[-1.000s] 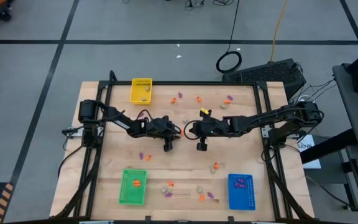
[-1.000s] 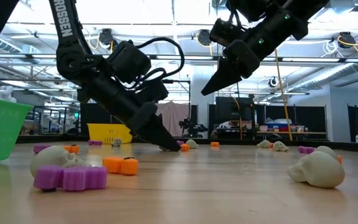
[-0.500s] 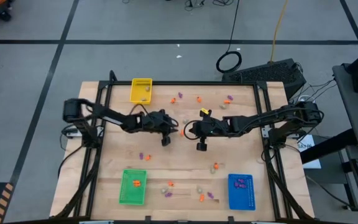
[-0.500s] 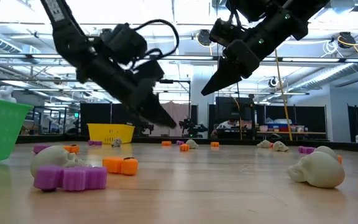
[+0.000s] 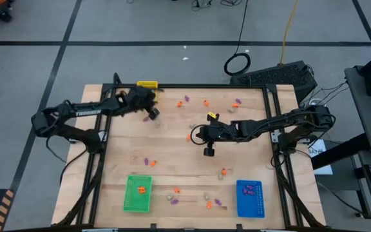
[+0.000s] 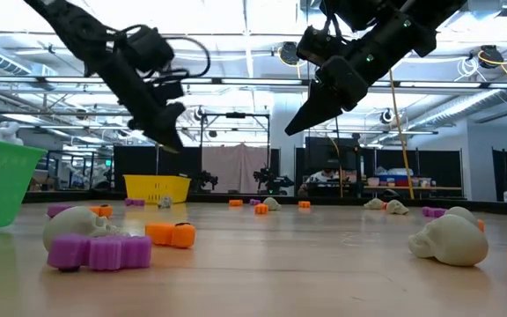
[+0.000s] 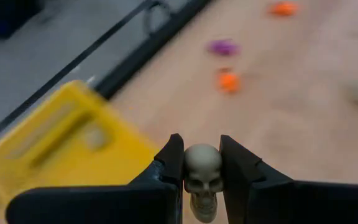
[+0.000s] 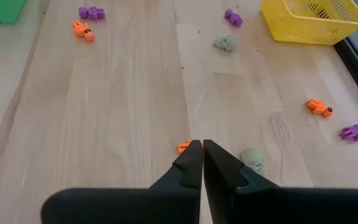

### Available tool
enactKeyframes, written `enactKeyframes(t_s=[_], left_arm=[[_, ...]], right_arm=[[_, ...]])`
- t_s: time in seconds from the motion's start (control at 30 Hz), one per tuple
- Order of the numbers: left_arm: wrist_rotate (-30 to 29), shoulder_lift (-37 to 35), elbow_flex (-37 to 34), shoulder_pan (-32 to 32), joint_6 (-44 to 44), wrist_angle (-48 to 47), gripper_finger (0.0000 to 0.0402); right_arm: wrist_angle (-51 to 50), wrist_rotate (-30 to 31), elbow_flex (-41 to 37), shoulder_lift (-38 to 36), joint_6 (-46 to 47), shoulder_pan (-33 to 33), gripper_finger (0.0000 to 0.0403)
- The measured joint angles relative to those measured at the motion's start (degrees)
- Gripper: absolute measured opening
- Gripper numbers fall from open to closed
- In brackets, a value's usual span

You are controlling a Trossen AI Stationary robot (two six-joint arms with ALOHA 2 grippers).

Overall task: Sort Halloween decoration
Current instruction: Put the gray skull toy into the yellow bin, then put the orange skeleton toy into the green bin

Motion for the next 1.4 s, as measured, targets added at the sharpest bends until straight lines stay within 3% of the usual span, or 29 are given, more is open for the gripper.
enactKeyframes(t_s=[0.23,0.57,0.8,0.93,1.07,1.2,1.4], left_arm=[[8.2,5.7,0.0,13.0,0.2,1.9,0.0055],[10.3,14.5,0.0,17.1,1.5,7.5,0.0055],[10.3,15.1,0.0,17.7,1.5,8.1,0.0162],[10.1,14.9,0.0,17.7,1.6,8.0,0.0192],[9.5,12.3,-0.2,17.6,2.7,8.1,0.0183],[8.7,7.0,-1.7,15.8,3.1,8.3,0.0150],[8.5,-2.3,-6.4,9.6,3.2,11.2,0.0095]], right_arm=[[0.0,0.2,0.0,0.0,0.2,0.0,0.0000],[0.0,0.2,0.0,0.0,0.2,0.0,0.0000],[0.0,0.2,0.0,0.0,0.2,0.0,0.0000],[0.0,0.2,0.0,0.0,0.3,0.0,0.0000],[-3.7,2.1,1.6,0.0,2.5,0.6,0.0000],[-14.8,6.1,5.9,0.0,7.6,3.0,0.0000],[-30.2,5.8,10.3,0.0,19.3,10.1,0.0000]])
